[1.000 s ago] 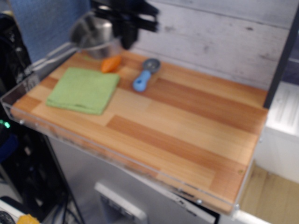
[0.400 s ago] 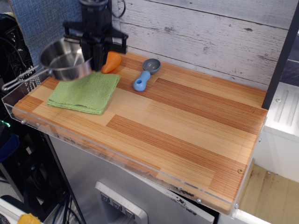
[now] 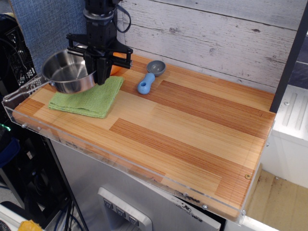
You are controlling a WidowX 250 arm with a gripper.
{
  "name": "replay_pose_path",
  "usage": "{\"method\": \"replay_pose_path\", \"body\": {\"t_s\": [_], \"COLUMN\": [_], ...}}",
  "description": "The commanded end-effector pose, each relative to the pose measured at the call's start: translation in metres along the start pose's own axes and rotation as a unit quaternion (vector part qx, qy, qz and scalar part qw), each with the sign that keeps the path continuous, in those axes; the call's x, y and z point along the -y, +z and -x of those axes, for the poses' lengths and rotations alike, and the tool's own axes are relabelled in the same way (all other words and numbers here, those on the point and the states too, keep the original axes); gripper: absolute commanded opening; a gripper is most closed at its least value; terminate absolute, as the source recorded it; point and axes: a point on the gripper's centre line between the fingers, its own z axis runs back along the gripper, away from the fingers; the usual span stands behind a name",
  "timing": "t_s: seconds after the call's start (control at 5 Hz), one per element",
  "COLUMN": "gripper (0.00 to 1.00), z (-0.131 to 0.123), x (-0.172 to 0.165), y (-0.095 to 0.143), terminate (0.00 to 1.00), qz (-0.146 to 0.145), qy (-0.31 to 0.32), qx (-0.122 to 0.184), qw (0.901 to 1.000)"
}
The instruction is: Put the metal pot on the green cloth.
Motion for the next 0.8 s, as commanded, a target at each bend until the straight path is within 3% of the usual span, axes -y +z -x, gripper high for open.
{"method": "replay_pose_path", "body": {"t_s": [0.0, 0.6], "gripper": [0.0, 0.0], "z": [-0.0009, -0.0016], "x": [-0.0145, -0.0091], "y": [-0.0088, -0.0143], "terminate": [0.0, 0.0], "qz": [0.004, 0.001], "qy": [0.005, -0.007], "qx": [0.029, 0.031], "qw": [0.9996, 0.9995]}}
